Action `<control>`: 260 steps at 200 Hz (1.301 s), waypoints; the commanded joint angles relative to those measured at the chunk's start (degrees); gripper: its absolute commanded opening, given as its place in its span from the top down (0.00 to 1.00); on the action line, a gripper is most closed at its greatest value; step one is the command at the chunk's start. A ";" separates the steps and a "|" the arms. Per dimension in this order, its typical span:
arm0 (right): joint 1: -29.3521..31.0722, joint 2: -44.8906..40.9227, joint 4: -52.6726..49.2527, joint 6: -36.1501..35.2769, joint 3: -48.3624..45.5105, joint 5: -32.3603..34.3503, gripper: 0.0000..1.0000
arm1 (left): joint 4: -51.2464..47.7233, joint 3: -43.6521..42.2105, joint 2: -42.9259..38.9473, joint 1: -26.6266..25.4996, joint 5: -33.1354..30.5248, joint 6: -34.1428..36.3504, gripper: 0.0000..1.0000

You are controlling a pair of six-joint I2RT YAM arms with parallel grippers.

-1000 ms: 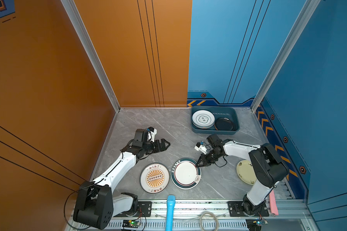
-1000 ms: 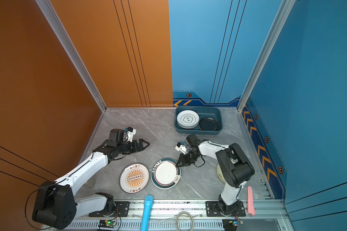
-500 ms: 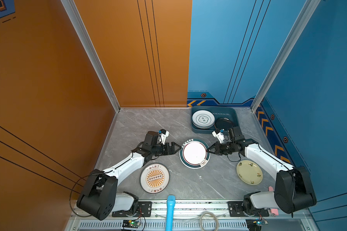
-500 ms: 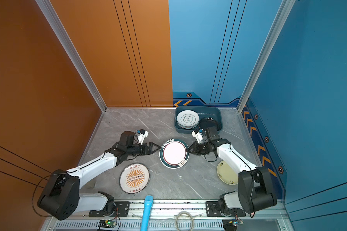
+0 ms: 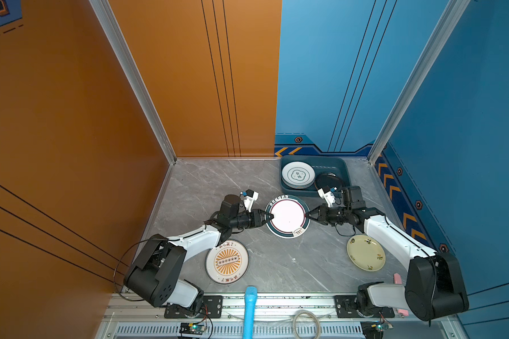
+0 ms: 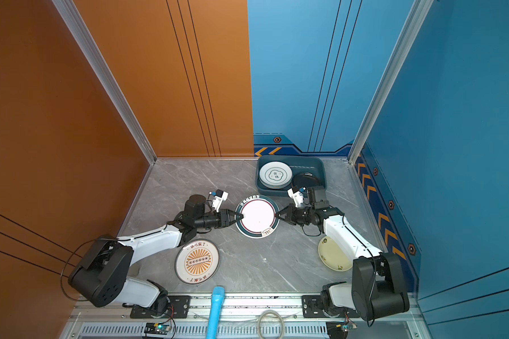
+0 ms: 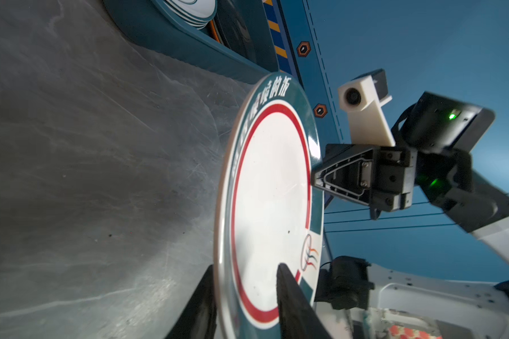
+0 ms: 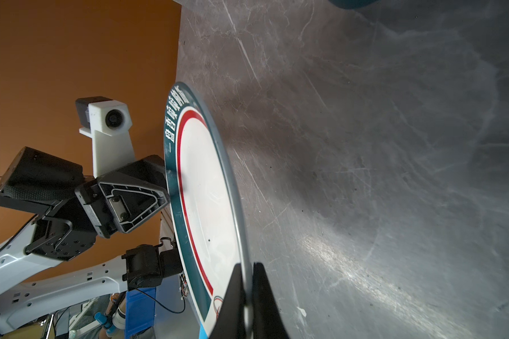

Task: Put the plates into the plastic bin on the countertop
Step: 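Drag the white plate toward the left gripper while left gripper reaches its rim, then lift the white plate upright with both grippers, then carry it with right gripper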

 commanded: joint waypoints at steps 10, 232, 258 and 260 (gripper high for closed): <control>-0.02 -1.65 3.21 1.50 -0.42 -2.76 1.00 | 2.83 1.35 0.85 -0.43 1.31 -1.50 0.83; 5.14 2.77 23.18 7.54 -3.06 -10.07 0.96 | 2.83 7.58 7.05 -3.81 2.95 -2.47 1.00; 4.17 2.15 20.48 7.52 -1.13 -7.98 1.00 | 2.83 6.81 6.14 -3.65 2.55 -2.39 0.80; 4.00 2.12 20.09 7.46 -0.83 -7.80 1.00 | 2.90 6.71 6.04 -3.57 2.53 -2.39 0.77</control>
